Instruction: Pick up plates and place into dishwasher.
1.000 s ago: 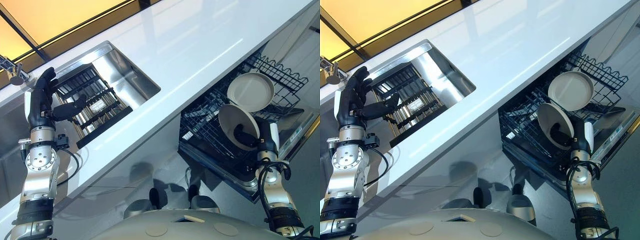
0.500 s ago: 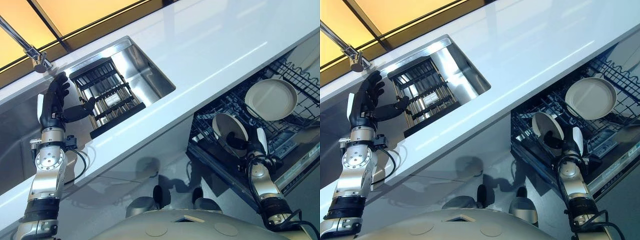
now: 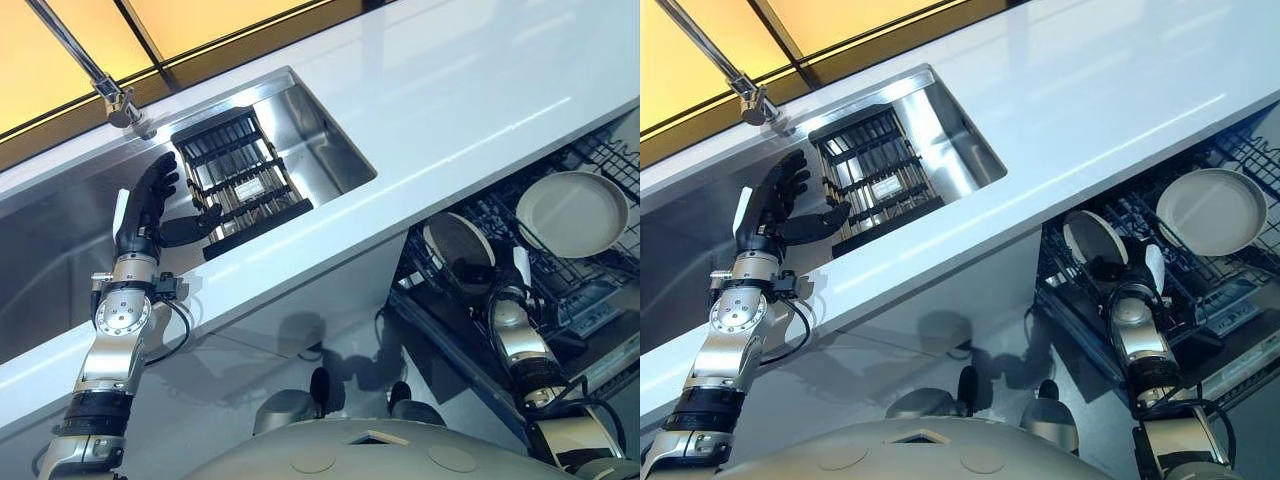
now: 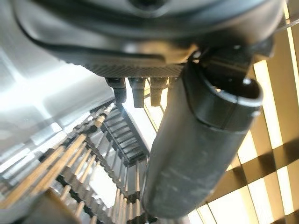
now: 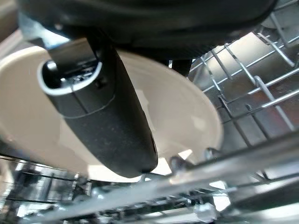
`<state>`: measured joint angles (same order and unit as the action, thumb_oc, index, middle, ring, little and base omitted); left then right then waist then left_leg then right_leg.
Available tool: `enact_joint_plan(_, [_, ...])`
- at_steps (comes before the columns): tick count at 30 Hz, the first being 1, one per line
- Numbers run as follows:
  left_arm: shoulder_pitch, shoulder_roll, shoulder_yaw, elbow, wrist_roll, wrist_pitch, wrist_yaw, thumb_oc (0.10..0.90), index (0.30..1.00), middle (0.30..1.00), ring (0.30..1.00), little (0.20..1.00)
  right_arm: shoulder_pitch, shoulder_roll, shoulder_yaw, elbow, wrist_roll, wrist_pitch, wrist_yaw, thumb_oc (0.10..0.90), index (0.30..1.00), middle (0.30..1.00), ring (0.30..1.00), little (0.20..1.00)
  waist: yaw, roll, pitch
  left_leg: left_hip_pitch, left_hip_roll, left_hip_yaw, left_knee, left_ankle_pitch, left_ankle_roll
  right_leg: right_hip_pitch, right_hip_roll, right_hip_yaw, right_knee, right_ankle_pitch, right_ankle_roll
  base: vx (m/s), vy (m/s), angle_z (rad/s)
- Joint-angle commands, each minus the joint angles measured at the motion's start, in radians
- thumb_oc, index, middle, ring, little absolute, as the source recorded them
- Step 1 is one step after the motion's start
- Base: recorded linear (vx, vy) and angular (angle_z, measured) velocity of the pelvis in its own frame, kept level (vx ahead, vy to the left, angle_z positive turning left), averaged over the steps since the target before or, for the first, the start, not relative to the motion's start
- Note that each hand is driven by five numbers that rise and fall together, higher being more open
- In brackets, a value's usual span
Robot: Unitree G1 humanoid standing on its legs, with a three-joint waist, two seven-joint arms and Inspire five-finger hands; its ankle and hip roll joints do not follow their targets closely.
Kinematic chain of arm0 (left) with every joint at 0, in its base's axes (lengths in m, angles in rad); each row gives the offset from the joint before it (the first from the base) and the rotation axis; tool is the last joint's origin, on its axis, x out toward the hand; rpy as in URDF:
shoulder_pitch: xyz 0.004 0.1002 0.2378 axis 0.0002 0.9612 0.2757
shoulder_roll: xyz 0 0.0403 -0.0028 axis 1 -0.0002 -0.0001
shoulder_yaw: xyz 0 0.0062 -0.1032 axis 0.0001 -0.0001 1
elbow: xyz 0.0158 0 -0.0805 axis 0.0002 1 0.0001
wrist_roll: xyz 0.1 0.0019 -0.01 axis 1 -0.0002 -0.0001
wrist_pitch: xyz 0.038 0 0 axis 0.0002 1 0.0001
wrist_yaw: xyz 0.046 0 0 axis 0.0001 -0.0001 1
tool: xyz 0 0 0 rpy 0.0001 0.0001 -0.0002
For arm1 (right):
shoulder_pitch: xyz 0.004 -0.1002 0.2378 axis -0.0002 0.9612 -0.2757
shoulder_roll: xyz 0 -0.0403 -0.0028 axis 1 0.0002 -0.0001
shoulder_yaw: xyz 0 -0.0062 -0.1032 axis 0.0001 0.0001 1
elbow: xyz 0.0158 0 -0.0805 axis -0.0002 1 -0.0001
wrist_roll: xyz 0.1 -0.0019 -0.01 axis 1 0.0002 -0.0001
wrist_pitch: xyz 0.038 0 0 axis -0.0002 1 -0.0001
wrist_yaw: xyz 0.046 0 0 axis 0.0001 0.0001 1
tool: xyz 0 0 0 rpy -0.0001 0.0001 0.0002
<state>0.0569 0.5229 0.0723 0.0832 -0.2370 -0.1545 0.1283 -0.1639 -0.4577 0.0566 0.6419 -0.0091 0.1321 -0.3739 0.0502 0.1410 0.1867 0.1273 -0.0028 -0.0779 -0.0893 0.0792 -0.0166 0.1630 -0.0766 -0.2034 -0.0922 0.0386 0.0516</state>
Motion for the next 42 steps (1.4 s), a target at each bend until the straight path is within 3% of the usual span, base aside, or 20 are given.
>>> enact_joint_plan(1, [-0.13, 0.053, 0.032, 0.016, -0.022, -0.093, 0.007, 0.8, 0.9, 0.9, 0.9, 0.9, -0.074, -0.064, 0.005, -0.044, -0.016, -0.074, -0.05, 0.8, 0.9, 0.9, 0.9, 0.9, 0.013, -0.015, -0.024, 0.011, -0.082, 0.032, 0.009, -0.111, 0.038, -0.073, 0.049, 0.022, 0.162, -0.158, -0.008, 0.0, 0.0, 0.0])
enact_joint_plan(20, [-0.121, 0.043, 0.07, 0.032, -0.015, -0.089, -0.002, 0.8, 0.9, 0.9, 0.9, 0.9, -0.01, -0.094, -0.15, -0.201, 0.053, -0.167, -0.058, 0.8, 0.9, 0.9, 0.9, 0.9, -0.029, -0.045, -0.033, 0.023, -0.075, 0.068, 0.003, -0.128, 0.049, -0.07, 0.056, 0.047, 0.136, -0.147, 0.007, -0.01, -0.008, -0.04])
enact_joint_plan(28, [-0.119, 0.051, 0.098, 0.04, -0.025, -0.093, -0.003, 0.8, 0.9, 0.9, 0.9, 0.9, 0.03, -0.081, -0.209, -0.327, 0.088, -0.244, -0.018, 0.8, 0.9, 0.9, 0.9, 0.9, -0.056, -0.053, -0.046, 0.025, -0.07, 0.097, 0.003, -0.139, 0.053, -0.071, 0.06, 0.061, 0.119, -0.143, 0.015, -0.02, -0.012, -0.15])
enact_joint_plan(42, [-0.124, 0.05, 0.097, 0.072, -0.04, -0.111, -0.025, 0.8, 0.9, 0.9, 0.9, 0.9, 0.104, -0.048, -0.283, -0.407, 0.208, -0.311, 0.006, 0.8, 0.9, 0.9, 0.9, 0.9, -0.106, -0.066, -0.058, 0.039, -0.061, 0.149, 0.01, -0.158, 0.059, -0.074, 0.077, 0.104, 0.108, -0.143, 0.022, 0.04, -0.005, -0.17])
